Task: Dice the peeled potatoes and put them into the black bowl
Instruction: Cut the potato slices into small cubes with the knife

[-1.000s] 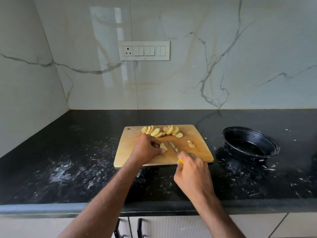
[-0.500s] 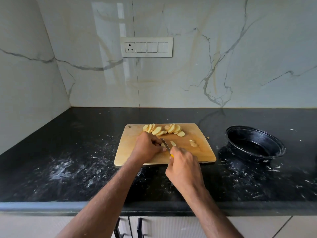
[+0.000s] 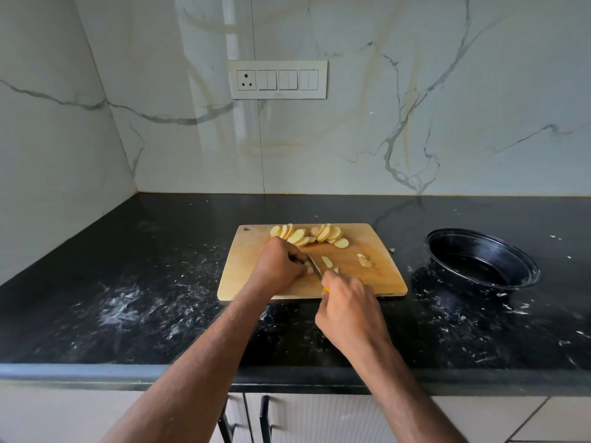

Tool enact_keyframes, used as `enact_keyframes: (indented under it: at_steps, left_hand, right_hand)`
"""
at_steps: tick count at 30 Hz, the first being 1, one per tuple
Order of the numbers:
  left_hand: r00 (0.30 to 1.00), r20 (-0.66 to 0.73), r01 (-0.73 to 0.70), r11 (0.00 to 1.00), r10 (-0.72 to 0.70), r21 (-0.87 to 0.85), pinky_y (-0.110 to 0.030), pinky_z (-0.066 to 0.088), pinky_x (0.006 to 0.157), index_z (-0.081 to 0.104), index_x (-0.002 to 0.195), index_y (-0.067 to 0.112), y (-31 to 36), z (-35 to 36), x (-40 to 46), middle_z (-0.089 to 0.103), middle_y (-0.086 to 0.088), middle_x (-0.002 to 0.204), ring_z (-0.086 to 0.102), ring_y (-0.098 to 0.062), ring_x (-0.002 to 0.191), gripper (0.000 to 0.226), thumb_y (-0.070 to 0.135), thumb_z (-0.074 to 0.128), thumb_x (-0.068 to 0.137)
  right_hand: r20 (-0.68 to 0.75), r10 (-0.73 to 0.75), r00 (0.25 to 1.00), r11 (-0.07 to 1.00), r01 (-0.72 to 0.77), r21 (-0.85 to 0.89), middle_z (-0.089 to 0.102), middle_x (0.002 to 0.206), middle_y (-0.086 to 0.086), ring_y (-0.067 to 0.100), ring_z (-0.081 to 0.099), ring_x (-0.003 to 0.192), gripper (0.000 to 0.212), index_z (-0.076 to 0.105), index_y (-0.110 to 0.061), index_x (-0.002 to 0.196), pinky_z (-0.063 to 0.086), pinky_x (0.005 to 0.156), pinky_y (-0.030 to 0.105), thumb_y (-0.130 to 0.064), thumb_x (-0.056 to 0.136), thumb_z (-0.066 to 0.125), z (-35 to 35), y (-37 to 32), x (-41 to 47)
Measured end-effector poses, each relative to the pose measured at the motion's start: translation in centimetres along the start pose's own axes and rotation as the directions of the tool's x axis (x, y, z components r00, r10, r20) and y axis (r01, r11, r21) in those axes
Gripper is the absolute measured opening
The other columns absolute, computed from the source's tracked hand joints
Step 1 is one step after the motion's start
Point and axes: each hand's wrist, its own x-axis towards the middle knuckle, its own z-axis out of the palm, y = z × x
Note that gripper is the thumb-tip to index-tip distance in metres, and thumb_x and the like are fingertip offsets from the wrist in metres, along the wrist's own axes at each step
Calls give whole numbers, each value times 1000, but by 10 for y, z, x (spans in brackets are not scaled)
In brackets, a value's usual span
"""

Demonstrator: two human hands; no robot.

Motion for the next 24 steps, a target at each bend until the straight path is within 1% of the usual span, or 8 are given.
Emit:
enact_keyframes:
  at_steps: [3, 6, 10, 12, 14, 18, 21, 24]
  left_hand:
    - [1000, -7, 0, 1000, 0, -2, -16, 48, 63, 80, 89, 13, 0, 2, -1, 73, 4, 82, 65, -10, 79, 17, 11, 88, 74]
    - [1000, -10, -10, 1000, 10, -1, -14, 45, 60, 80, 90, 15, -1, 3, -2, 72, 6, 83, 63, -8, 78, 16, 14, 87, 76]
    - [998, -27, -51, 998, 51, -21, -15, 50, 67, 80, 97, 14, -6, 3, -4, 75, 4, 91, 65, -7, 83, 21, 15, 86, 77]
    - [996, -41, -85, 996, 84, -13, -11, 52, 70, 80, 99, 14, -8, 3, -7, 75, 6, 95, 63, -1, 81, 22, 15, 85, 78]
    - [993, -86, -81, 996, 78, -34, -5, 48, 66, 80, 100, 16, -8, 3, -10, 72, 11, 93, 60, 4, 79, 19, 15, 83, 81]
    - [983, -183, -39, 987, 10, -154, -14, 47, 66, 79, 90, 20, -8, 2, -13, 74, 11, 83, 66, -4, 80, 6, 19, 73, 91]
    - [981, -195, -49, 989, 21, -139, -12, 46, 64, 79, 86, 17, -10, 2, -11, 73, 9, 82, 66, -7, 81, 13, 17, 69, 93]
    - [985, -165, -72, 993, 55, -98, -15, 49, 69, 79, 89, 18, -10, 2, -11, 74, 8, 84, 66, -7, 82, 12, 15, 68, 93]
  right_hand:
    - [15, -14, 1000, 1000, 14, -11, 68, 92, -1, 15, 64, 78, 15, 60, -20, 104, 52, 68, 25, -15, 90, 60, -3, 1, -8]
    - [5, -4, 1000, 1000, 4, -4, 67, 86, -6, 10, 56, 71, 7, 60, -20, 96, 38, 61, 19, -16, 91, 61, -11, 8, -18]
    - [-66, 53, 996, 998, -54, -13, 66, 80, -6, 13, 54, 64, 4, 60, -22, 91, 34, 60, 23, -19, 89, 62, -16, 15, -27]
    - [-99, 60, 993, 998, -61, -8, 68, 79, -6, 13, 60, 64, 5, 62, -21, 91, 36, 59, 22, -18, 88, 64, -14, 15, -27]
    - [-122, 56, 991, 998, -55, 9, 69, 79, -6, 11, 63, 65, 7, 64, -20, 92, 38, 58, 19, -16, 87, 67, -15, 12, -25]
    - [-105, 14, 994, 1000, -12, 18, 71, 88, -5, 10, 65, 72, 12, 66, -19, 101, 39, 57, 13, -17, 89, 65, -13, -3, -19]
    - [-66, -24, 997, 1000, 23, -12, 72, 99, -3, 12, 68, 81, 20, 65, -19, 110, 53, 65, 21, -18, 90, 62, -7, -13, -13]
    - [-71, 31, 997, 999, -33, -22, 73, 102, -2, 15, 70, 82, 22, 65, -20, 111, 57, 69, 27, -18, 89, 61, -7, -12, -9]
